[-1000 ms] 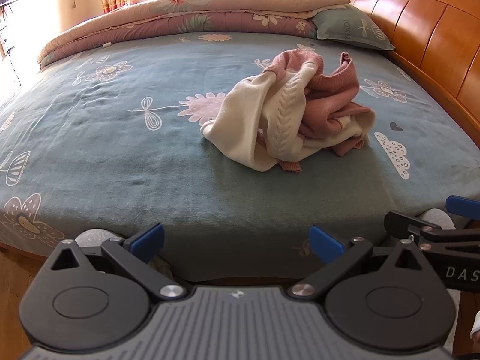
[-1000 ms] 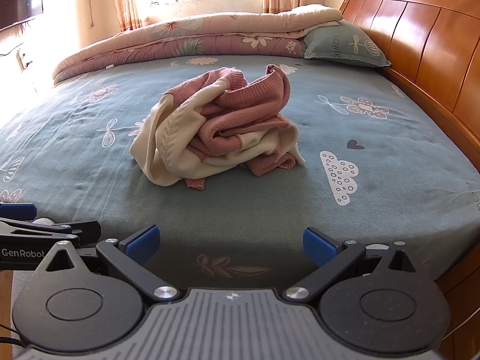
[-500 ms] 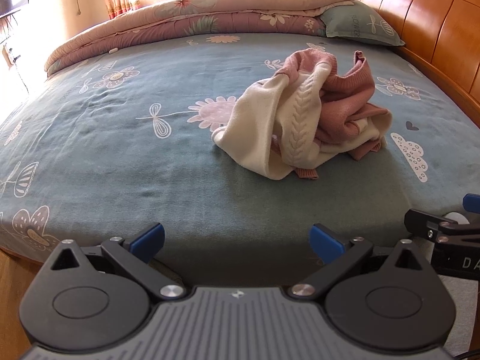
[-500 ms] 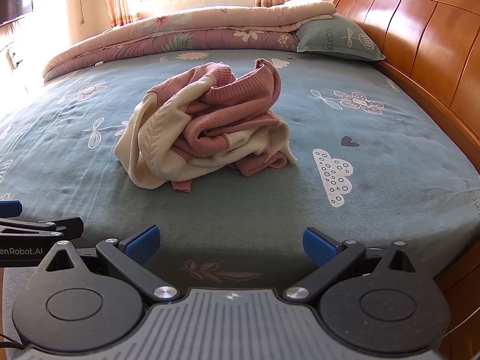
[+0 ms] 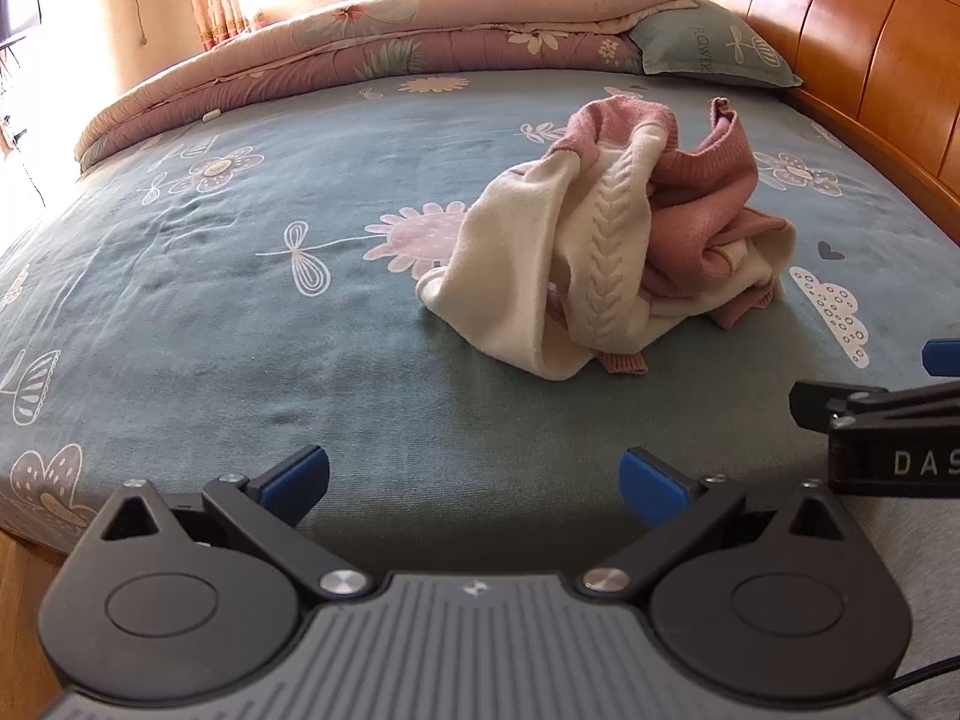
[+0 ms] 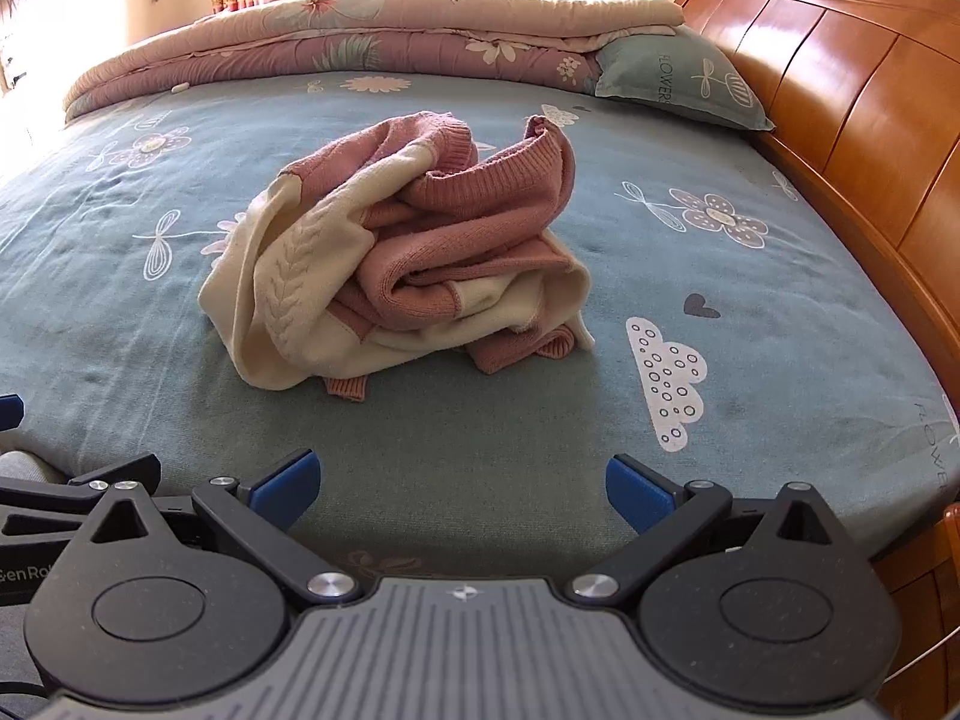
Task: Fold clothes
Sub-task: 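Move the left gripper toward the cream sweater body and reach its edge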
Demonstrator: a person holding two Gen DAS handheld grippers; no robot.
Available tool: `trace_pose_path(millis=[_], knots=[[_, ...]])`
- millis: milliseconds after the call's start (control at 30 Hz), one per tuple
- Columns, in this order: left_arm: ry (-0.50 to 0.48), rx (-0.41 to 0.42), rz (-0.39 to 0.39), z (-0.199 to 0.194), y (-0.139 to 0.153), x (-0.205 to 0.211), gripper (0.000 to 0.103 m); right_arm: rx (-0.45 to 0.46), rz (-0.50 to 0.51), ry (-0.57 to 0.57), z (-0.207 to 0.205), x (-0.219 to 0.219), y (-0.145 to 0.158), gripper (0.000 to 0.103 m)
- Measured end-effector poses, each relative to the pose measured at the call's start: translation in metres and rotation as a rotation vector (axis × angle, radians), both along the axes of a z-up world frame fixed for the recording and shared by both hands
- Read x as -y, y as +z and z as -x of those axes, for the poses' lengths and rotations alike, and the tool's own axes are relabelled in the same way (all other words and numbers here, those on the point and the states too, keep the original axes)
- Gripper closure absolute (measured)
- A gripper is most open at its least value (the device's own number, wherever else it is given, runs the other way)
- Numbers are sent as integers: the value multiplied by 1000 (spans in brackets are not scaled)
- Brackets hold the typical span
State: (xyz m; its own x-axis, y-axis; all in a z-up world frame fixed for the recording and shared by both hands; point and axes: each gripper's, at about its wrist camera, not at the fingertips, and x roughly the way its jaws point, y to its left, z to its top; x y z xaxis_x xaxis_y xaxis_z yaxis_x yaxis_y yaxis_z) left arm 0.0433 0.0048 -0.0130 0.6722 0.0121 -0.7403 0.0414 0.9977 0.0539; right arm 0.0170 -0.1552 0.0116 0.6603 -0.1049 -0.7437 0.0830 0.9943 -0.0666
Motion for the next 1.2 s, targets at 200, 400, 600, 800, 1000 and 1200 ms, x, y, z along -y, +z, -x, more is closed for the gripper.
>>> trace_pose_path(millis=[200, 400, 600, 800, 1000, 1200], knots=[[35, 4, 4, -11, -5, -17, 1, -15, 1, -10, -12, 1, -2, 0], [14, 4, 32, -21, -4, -18, 1, -29, -13, -16, -20, 10, -7, 0], [11, -29, 73, -33, -5, -17, 1, -22, -54, -26, -25, 24, -10, 0], [41, -38, 52, -48, -4, -11, 1, -25, -104, -13, -34, 39, -19, 0], [23, -58, 36, -73, -4, 0, 1, -19, -136, -20, -46, 57, -24, 0], [-2, -73, 18, -100, -5, 13, 1, -30, -174, -51, -62, 74, -33, 0]])
